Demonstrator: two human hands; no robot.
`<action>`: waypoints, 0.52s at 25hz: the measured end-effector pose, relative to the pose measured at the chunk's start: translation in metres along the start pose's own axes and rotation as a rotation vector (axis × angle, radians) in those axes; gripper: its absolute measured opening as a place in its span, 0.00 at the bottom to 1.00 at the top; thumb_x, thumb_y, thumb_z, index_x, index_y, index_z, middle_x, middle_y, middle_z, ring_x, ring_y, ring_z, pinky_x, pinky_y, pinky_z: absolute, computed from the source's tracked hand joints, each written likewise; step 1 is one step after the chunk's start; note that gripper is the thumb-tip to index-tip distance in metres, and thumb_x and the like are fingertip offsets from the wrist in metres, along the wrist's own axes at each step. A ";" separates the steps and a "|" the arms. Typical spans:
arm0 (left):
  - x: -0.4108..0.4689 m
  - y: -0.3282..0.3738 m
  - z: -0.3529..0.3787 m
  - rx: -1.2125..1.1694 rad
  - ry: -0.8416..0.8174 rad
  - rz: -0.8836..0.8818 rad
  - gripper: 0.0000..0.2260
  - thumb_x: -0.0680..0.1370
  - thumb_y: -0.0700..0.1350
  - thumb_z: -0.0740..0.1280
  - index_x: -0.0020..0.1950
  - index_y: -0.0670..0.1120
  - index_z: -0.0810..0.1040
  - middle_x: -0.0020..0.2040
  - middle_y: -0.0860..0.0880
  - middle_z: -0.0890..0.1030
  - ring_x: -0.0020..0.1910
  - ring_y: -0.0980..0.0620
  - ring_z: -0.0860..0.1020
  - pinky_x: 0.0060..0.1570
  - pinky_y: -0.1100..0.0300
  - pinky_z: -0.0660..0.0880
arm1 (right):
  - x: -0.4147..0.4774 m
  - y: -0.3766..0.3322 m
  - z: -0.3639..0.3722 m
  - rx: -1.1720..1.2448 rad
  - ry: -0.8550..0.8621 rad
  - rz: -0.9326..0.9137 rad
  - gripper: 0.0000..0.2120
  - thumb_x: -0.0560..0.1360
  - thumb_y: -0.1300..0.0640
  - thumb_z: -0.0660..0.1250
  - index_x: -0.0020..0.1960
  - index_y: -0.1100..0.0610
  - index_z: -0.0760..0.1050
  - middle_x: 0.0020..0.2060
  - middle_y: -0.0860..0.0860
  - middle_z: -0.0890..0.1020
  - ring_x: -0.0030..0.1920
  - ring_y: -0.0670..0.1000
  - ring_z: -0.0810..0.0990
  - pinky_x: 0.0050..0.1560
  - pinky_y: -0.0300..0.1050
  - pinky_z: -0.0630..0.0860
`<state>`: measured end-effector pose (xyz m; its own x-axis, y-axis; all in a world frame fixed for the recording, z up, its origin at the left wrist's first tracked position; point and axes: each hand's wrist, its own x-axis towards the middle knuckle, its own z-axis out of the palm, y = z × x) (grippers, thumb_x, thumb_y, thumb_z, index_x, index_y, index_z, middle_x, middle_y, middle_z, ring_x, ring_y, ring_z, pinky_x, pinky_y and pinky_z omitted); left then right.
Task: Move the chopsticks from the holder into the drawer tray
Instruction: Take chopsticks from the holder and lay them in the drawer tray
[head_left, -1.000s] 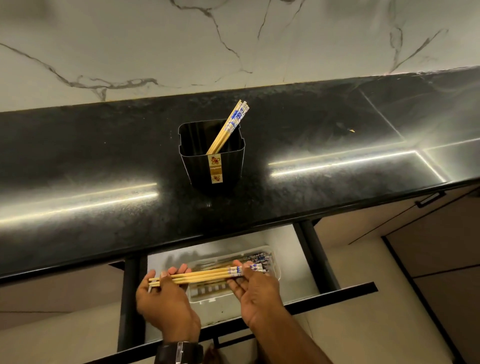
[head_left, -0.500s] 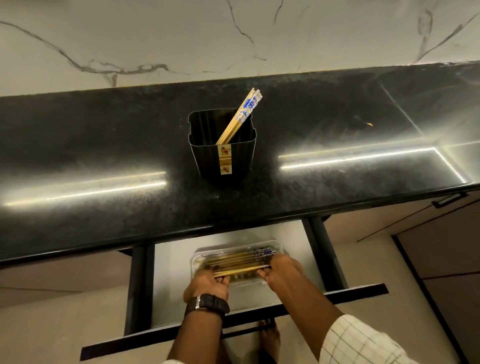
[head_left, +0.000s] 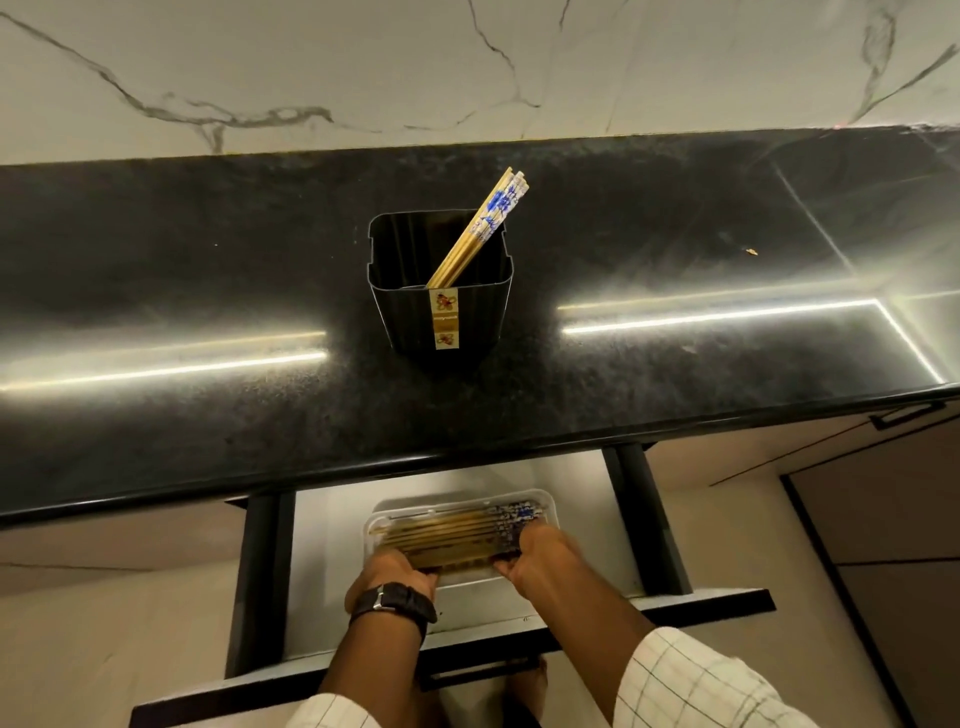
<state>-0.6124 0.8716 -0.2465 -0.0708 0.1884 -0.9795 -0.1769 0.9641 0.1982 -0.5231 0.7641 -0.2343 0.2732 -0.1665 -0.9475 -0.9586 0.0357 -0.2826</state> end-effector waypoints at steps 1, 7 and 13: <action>-0.003 -0.001 0.000 -0.010 0.000 0.011 0.19 0.87 0.42 0.55 0.79 0.44 0.68 0.78 0.42 0.71 0.77 0.40 0.69 0.74 0.40 0.67 | -0.001 -0.001 0.000 -0.003 0.011 0.019 0.13 0.85 0.65 0.57 0.65 0.67 0.75 0.58 0.66 0.83 0.56 0.66 0.83 0.53 0.68 0.81; -0.003 0.006 0.007 0.167 0.003 0.077 0.20 0.85 0.42 0.59 0.76 0.36 0.69 0.74 0.38 0.72 0.73 0.35 0.71 0.74 0.43 0.68 | -0.012 -0.018 0.011 -0.082 0.097 0.123 0.14 0.85 0.59 0.58 0.63 0.67 0.75 0.62 0.60 0.80 0.62 0.61 0.80 0.67 0.60 0.76; -0.027 0.017 0.020 0.004 0.041 0.014 0.08 0.82 0.45 0.60 0.54 0.41 0.74 0.63 0.42 0.74 0.57 0.39 0.75 0.67 0.48 0.70 | -0.026 -0.040 0.011 -0.082 -0.010 0.191 0.07 0.84 0.61 0.60 0.55 0.67 0.69 0.54 0.66 0.75 0.64 0.66 0.75 0.68 0.66 0.73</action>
<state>-0.5942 0.8868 -0.2178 -0.1140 0.1945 -0.9743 -0.1721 0.9619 0.2122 -0.4909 0.7778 -0.2004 0.0862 -0.1549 -0.9842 -0.9963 -0.0142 -0.0851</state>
